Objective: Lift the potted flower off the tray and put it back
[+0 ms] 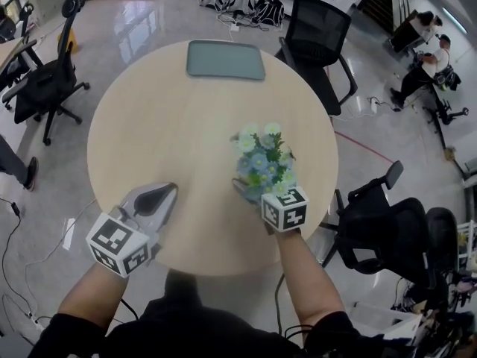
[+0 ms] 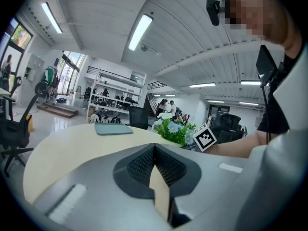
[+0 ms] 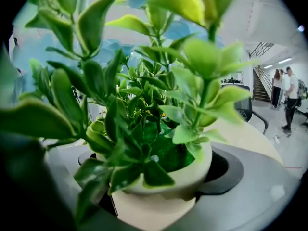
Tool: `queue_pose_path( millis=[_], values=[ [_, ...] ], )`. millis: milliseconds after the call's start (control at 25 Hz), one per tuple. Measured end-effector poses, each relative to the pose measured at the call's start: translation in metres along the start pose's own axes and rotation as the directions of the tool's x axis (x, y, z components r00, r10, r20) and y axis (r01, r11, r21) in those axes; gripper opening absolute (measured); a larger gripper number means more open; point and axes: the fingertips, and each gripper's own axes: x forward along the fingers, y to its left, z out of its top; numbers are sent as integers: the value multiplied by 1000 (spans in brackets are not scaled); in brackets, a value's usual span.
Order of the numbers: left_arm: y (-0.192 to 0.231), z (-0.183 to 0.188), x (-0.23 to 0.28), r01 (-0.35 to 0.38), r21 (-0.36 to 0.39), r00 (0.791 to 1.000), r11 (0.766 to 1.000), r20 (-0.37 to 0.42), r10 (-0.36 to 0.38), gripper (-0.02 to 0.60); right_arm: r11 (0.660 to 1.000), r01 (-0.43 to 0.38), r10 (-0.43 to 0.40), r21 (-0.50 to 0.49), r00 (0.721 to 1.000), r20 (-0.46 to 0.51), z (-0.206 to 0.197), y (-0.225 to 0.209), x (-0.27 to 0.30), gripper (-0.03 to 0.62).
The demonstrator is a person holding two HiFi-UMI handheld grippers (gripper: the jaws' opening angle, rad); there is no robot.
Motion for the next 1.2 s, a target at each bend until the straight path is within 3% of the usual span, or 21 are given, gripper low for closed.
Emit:
queue_pose_path(
  millis=[400, 720, 920, 1200],
  values=[
    [79, 67, 57, 8, 28, 1000, 1000, 24, -9, -2, 999, 5, -4, -33, 999, 44, 129, -45, 53, 561],
    [152, 119, 102, 26, 55, 999, 998, 25, -27, -2, 1000, 26, -25, -3, 996, 82, 224, -80, 115, 561],
    [184, 123, 113, 21, 29, 999, 999, 33, -22, -2, 999, 47, -46, -8, 994, 98, 263, -92, 138, 562],
    [195, 104, 103, -20, -2, 1000, 1000, 17, 20, -2, 999, 49, -47, -17, 994, 98, 271, -102, 150, 561]
  ],
)
